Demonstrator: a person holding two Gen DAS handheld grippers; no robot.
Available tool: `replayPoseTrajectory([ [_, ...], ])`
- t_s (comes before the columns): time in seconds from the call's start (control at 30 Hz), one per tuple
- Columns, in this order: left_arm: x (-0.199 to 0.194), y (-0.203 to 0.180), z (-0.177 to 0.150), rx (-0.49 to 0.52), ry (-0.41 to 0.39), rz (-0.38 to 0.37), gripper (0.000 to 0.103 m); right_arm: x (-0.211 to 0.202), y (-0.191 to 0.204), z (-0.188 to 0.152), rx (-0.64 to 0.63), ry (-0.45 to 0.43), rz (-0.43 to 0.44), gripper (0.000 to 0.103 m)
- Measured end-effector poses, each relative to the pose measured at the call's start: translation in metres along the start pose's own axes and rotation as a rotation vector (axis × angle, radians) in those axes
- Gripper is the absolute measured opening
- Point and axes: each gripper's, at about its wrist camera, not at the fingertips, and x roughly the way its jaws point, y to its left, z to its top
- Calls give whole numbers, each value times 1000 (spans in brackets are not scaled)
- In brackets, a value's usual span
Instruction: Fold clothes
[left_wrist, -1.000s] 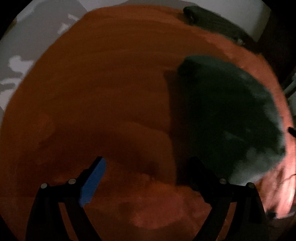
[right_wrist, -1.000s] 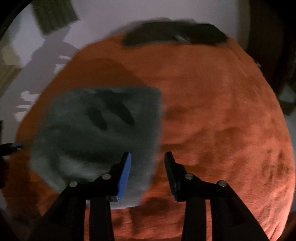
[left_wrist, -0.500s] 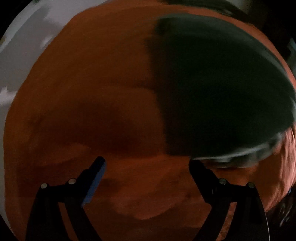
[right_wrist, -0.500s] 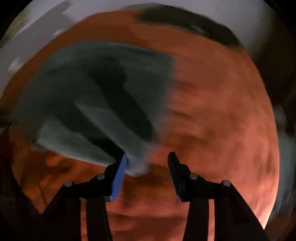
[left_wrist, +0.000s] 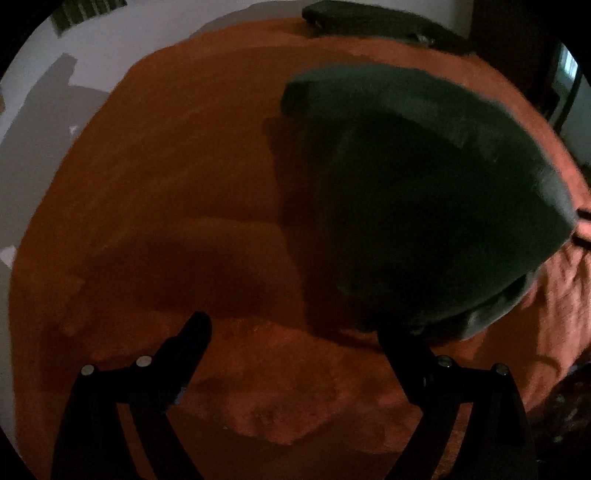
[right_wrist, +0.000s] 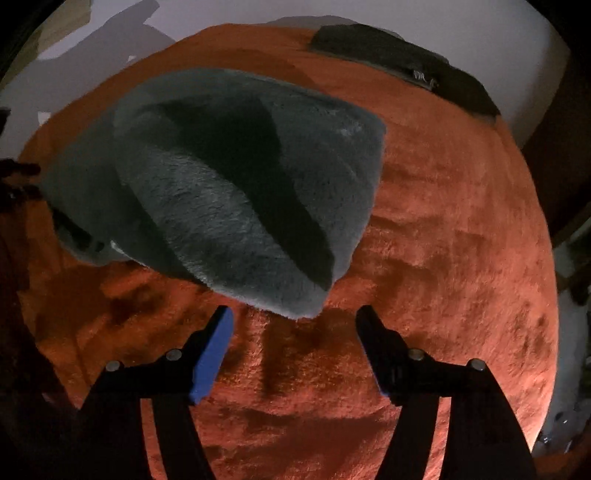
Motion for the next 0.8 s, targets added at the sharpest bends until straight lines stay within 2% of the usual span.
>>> replayPoseTrajectory([
  [0.07, 5, 5, 15, -36, 5, -13, 92, 6, 2, 3, 1, 5, -16, 68],
  [0.1, 7, 10, 20, -34, 19, 22, 92, 9, -1, 1, 4, 20, -18, 65],
  [0.13, 6, 17, 22, -49, 17, 47, 92, 13, -4, -1, 8, 34, -21, 57],
  [0.17, 5, 25, 23, -67, 12, 69, 92, 14, -10, -2, 33, 38, -25, 26],
  [0.2, 4, 32, 25, -85, 8, 91, 92, 13, -20, -1, 98, 33, 0, 1],
  [0.23, 3, 39, 26, -103, 4, 112, 92, 6, -30, -4, 153, 12, 24, 2],
  [0.27, 4, 47, 32, -134, 1, 116, 92, -7, -35, -5, 204, -47, 27, 2],
  [0.37, 6, 69, 43, -250, 2, 84, 92, -30, -22, -4, 126, -140, -51, 2],
  [0.43, 19, 82, 56, -303, 21, 60, 92, 0, -21, -18, 137, 9, -32, 2],
  [0.5, 25, 82, 59, -333, 53, 37, 92, 10, -28, -41, 240, 101, -2, 2],
  [0.6, 24, 77, 75, -352, 63, 11, 92, 6, -42, -56, 296, 104, -58, 2],
  [0.67, 19, 77, 81, -348, 45, -5, 92, -2, -48, -58, 335, 63, 4, 2],
  [0.73, 12, 75, 86, -336, 24, -24, 92, -8, -49, -53, 360, 1, 97, 23],
  [0.77, 7, 71, 89, -326, 12, -36, 92, -8, -46, -49, 347, -19, 109, 58],
  [0.8, 6, 66, 91, -316, 4, -44, 92, -5, -39, -45, 311, -31, 108, 76],
])
